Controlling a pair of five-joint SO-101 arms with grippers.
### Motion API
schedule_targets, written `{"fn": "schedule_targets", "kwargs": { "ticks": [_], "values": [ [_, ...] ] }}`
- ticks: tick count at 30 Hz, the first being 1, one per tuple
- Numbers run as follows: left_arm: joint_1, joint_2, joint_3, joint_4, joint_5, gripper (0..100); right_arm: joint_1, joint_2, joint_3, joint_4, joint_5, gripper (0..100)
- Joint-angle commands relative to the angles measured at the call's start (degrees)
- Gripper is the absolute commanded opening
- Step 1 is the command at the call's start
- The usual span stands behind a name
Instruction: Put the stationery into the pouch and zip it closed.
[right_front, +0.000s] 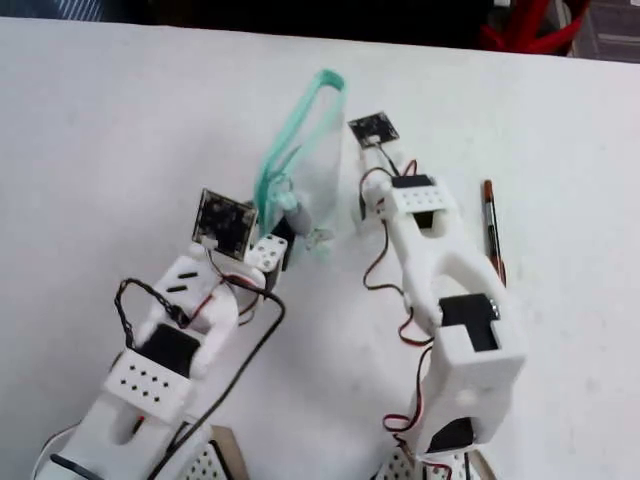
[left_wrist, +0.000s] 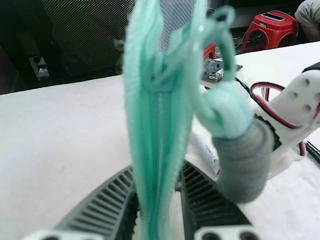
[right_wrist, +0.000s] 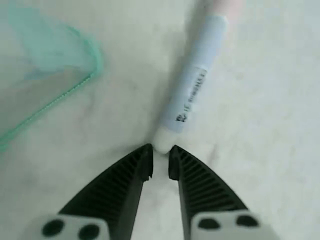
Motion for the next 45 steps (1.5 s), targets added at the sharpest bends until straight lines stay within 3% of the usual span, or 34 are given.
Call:
{"fn": "schedule_targets", "kwargs": {
  "ticks": [1, 5, 21, 26, 32, 37, 45],
  "values": [
    [-0.5, -0.2, -1.0, -0.6, 0.1, 10, -0.3, -0.5, -2.7, 1.5, 0.4, 10.0],
    [-0.5, -0.2, -1.0, -0.6, 0.1, 10, -0.2, -1.7, -2.5, 2.2, 0.4, 18.9],
    [-0.5, -0.2, -1.1, -0.6, 0.1, 10, -1.9, -0.2, -6.4, -4.5, -7.9, 17.6],
    [-0.5, -0.2, -1.1, -0.6, 0.1, 10, -1.6, 11.6, -22.5, 3.9, -8.1, 17.6],
    [-0.5, -0.2, -1.1, -0.6, 0.1, 10, 2.7, 26.2, -48.3, 17.9, -17.4, 17.6],
    [-0.5, -0.2, -1.1, -0.6, 0.1, 10, 3.1, 34.9, -64.8, 25.2, -17.8, 17.6],
    [-0.5, -0.2, -1.1, -0.6, 0.1, 10, 3.2, 45.4, -83.3, 27.0, -22.4, 17.6]
  ]
}}
